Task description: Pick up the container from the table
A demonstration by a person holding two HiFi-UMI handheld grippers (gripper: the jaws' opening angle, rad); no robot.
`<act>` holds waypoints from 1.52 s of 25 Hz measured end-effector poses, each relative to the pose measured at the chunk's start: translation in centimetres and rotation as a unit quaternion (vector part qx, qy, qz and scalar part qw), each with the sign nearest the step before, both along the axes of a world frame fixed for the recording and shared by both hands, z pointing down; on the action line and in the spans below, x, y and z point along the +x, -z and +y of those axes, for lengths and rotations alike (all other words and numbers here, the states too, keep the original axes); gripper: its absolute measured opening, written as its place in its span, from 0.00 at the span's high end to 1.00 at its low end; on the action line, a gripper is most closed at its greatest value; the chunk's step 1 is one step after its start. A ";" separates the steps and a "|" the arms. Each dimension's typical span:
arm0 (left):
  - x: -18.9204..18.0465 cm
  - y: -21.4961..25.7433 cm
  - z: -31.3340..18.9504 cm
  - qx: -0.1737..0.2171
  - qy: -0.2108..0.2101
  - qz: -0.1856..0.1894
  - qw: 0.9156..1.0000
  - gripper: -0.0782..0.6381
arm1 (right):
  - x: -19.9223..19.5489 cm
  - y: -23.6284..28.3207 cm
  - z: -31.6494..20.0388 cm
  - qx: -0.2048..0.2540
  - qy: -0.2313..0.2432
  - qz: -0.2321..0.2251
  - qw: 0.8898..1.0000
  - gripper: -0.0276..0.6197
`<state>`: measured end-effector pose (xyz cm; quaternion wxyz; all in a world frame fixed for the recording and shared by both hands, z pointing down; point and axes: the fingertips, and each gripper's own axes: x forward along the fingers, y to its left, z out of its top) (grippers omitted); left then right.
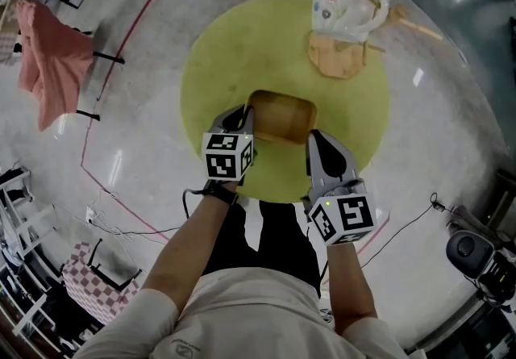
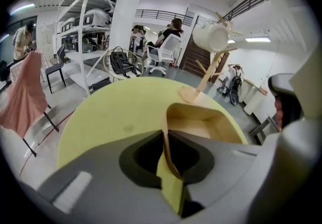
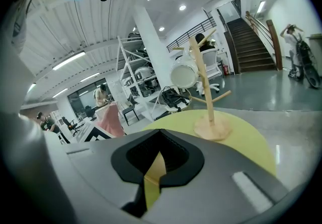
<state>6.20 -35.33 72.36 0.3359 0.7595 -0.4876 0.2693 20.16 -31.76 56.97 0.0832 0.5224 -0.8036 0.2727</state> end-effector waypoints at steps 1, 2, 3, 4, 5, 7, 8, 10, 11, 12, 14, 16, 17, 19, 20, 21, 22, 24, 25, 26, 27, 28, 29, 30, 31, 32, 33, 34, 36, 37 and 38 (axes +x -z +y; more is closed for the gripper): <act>-0.1 0.5 0.2 0.002 -0.003 0.002 1.000 0.85 | -0.1 0.3 0.2 0.002 -0.003 -0.001 1.000 0.94; -0.3 0.9 0.5 0.004 -0.006 0.004 1.000 0.85 | -0.2 0.7 0.5 0.004 -0.007 -0.002 1.000 0.94; -0.4 1.4 0.8 0.006 -0.009 0.007 1.000 0.85 | -0.2 1.0 0.9 0.007 -0.011 -0.002 1.000 0.94; -0.6 1.9 1.2 0.008 -0.012 0.010 1.000 0.85 | -0.2 1.3 1.2 0.009 -0.015 -0.002 1.000 0.94; -0.7 2.4 1.6 0.010 -0.015 0.012 1.000 0.85 | -0.3 1.7 1.6 0.012 -0.020 -0.001 1.000 0.94; -1.1 3.5 2.4 0.015 -0.023 0.017 0.999 0.85 | -0.5 2.5 2.4 0.017 -0.028 -0.001 0.999 0.94; -1.3 4.0 2.9 0.017 -0.027 0.019 0.999 0.85 | -0.7 3.0 2.9 0.019 -0.032 0.000 0.999 0.94; -1.7 4.9 3.8 0.021 -0.036 0.022 0.999 0.85 | -1.1 3.8 3.9 0.025 -0.038 0.001 0.999 0.94; -2.0 5.4 4.3 0.023 -0.040 0.023 0.999 0.85 | -1.3 4.3 4.4 0.028 -0.042 0.000 0.999 0.94; -2.4 5.9 4.8 0.024 -0.043 0.024 0.998 0.85 | -1.6 4.7 5.0 0.030 -0.044 0.000 0.999 0.94; -3.1 6.9 5.9 0.027 -0.051 0.027 0.998 0.85 | -2.2 5.6 6.1 0.036 -0.048 0.002 0.998 0.94; -3.9 7.9 6.9 0.031 -0.059 0.029 0.997 0.85 | -3.0 6.4 7.1 0.043 -0.049 0.007 0.998 0.94; -4.3 8.3 7.4 0.033 -0.063 0.029 0.997 0.85 | -3.3 6.8 7.5 0.046 -0.049 0.009 0.998 0.94; -5.1 9.2 8.2 0.038 -0.066 0.029 0.997 0.85 | -3.9 7.6 8.3 0.054 -0.050 0.012 0.997 0.94; -5.5 9.6 8.6 0.041 -0.067 0.029 0.996 0.85 | -4.2 8.0 8.7 0.058 -0.051 0.012 0.997 0.94; -5.9 10.1 9.0 0.043 -0.069 0.030 0.996 0.85 | -4.5 8.4 9.2 0.062 -0.053 0.013 0.997 0.94; -6.3 10.5 9.5 0.045 -0.070 0.031 0.996 0.85 | -4.8 8.8 9.7 0.065 -0.054 0.013 0.996 0.94; -7.1 11.4 10.4 0.050 -0.073 0.033 0.996 0.85 | -5.5 9.5 10.5 0.072 -0.055 0.014 0.996 0.94; -7.5 11.9 10.8 0.053 -0.075 0.035 0.995 0.85 | -5.8 9.9 10.8 0.076 -0.056 0.015 0.995 0.94; -7.8 12.4 11.2 0.056 -0.078 0.037 0.995 0.85 | -6.1 10.3 11.2 0.081 -0.056 0.015 0.995 0.94; -8.1 12.9 11.6 0.060 -0.081 0.039 0.994 0.85 | -6.4 10.8 11.5 0.086 -0.057 0.017 0.995 0.94; -8.5 13.5 12.0 0.063 -0.084 0.041 0.994 0.85 | -6.8 11.3 11.9 0.091 -0.058 0.018 0.994 0.94; -9.0 14.1 12.4 0.066 -0.086 0.042 0.993 0.85 | -7.2 11.8 12.3 0.096 -0.058 0.020 0.993 0.94; -9.4 14.6 12.9 0.068 -0.088 0.043 0.993 0.85 | -7.6 12.2 12.7 0.101 -0.057 0.023 0.993 0.94; -9.8 15.1 13.4 0.070 -0.090 0.044 0.992 0.85 | -7.9 12.6 13.1 0.104 -0.057 0.025 0.993 0.94; -10.1 15.5 13.9 0.071 -0.093 0.045 0.992 0.85 | -8.1 13.0 13.5 0.108 -0.058 0.027 0.992 0.94; -10.3 15.9 14.3 0.073 -0.096 0.045 0.992 0.85 | -8.2 13.3 13.9 0.111 -0.059 0.029 0.992 0.94; -10.5 16.3 14.6 0.075 -0.100 0.046 0.991 0.85 | -8.3 13.7 14.2 0.115 -0.061 0.030 0.991 0.94; -11.1 17.1 15.2 0.080 -0.105 0.045 0.990 0.85 | -8.8 14.2 14.7 0.123 -0.063 0.032 0.990 0.94; -11.5 17.6 15.5 0.083 -0.107 0.046 0.990 0.85 | -9.1 14.6 15.0 0.127 -0.064 0.034 0.989 0.94; -11.9 18.1 15.9 0.086 -0.110 0.047 0.989 0.85 | -9.4 14.9 15.3 0.131 -0.065 0.035 0.989 0.94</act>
